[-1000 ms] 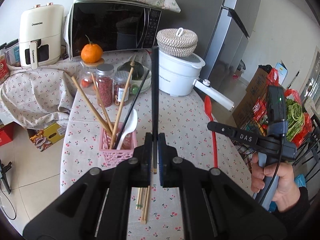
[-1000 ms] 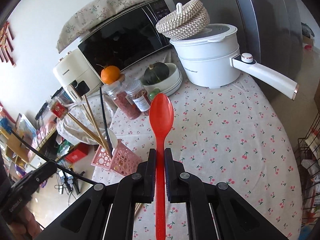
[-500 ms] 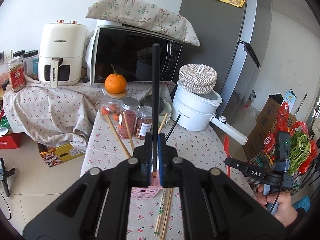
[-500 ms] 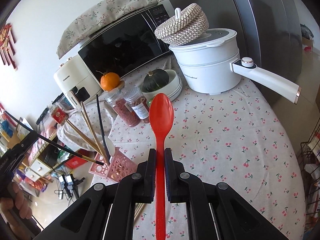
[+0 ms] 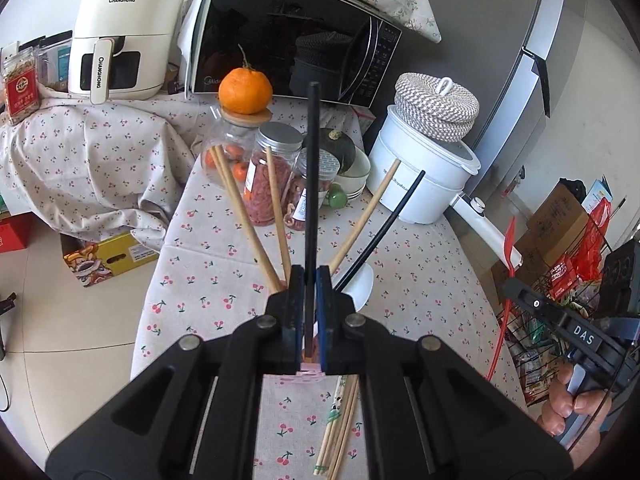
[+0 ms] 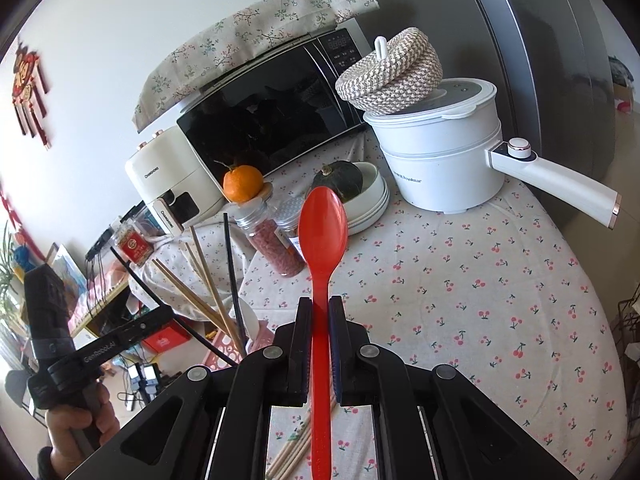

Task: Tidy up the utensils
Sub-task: 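Drop the black chopstick into the pink basket with the left tool while the right tool carries the red spoon, then lower the red spoon into the pink basket and open the right tool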

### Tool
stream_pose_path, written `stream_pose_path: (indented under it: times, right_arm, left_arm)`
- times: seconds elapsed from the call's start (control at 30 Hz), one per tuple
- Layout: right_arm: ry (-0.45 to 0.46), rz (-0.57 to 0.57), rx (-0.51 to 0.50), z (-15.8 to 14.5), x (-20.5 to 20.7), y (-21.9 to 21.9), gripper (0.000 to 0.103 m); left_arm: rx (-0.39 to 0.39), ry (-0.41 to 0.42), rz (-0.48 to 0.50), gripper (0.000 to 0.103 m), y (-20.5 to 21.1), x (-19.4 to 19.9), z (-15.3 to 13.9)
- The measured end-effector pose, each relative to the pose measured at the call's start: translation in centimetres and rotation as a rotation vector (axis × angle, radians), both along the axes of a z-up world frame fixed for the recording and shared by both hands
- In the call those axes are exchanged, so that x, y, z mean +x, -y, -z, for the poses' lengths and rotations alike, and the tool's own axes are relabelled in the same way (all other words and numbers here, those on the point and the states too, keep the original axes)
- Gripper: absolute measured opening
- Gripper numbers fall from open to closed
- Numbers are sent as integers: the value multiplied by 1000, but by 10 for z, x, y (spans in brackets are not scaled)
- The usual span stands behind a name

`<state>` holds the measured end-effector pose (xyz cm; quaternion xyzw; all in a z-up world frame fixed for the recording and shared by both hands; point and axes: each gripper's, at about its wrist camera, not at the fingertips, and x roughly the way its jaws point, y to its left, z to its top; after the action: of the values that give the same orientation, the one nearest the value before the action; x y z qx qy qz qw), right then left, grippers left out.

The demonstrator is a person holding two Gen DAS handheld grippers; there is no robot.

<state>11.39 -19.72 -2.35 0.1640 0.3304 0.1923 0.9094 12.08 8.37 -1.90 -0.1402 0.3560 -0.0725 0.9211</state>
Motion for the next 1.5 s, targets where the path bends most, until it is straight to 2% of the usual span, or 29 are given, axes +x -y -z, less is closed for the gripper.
stream_pose_path:
  times: [0.23, 0.3, 0.37, 0.5, 0.57, 0.63, 0.87, 1.0, 1.13, 1.3, 1.5]
  right_arm:
    - [54, 8, 26, -9, -5, -14, 8]
    - [63, 22, 29, -11, -7, -18, 8]
    - [81, 41, 28, -13, -10, -22, 8]
    - [124, 88, 30, -19, -14, -33, 8]
    - [119, 136, 80, -23, -11, -38, 8]
    - [133, 196, 102, -26, -9, -47, 8]
    - [288, 328, 87, -20, -7, -96, 8]
    - [357, 367, 37, -7, -4, -123, 8]
    - [410, 384, -49, 5, 1, -145, 8]
    - [431, 451, -83, 23, 2, -151, 8]
    - [358, 425, -63, 50, -8, -158, 11]
  left_arm:
    - [-44, -31, -7, 9, -7, 14, 19]
    - [-36, -37, -8, 22, -8, 15, 20]
    - [-36, -28, -4, 44, -10, 10, 16]
    - [-13, -5, 24, 58, -14, -4, 5]
    - [4, -13, 33, 63, -19, -12, 2]
    - [32, -31, 19, 65, -26, -18, 2]
    - [117, -154, -61, 76, -62, -31, 16]
    - [104, -196, -69, 77, -77, -35, 25]
    - [90, -196, -72, 77, -85, -37, 26]
    - [74, -187, -62, 77, -84, -35, 25]
    - [63, -183, -50, 77, -76, -31, 25]
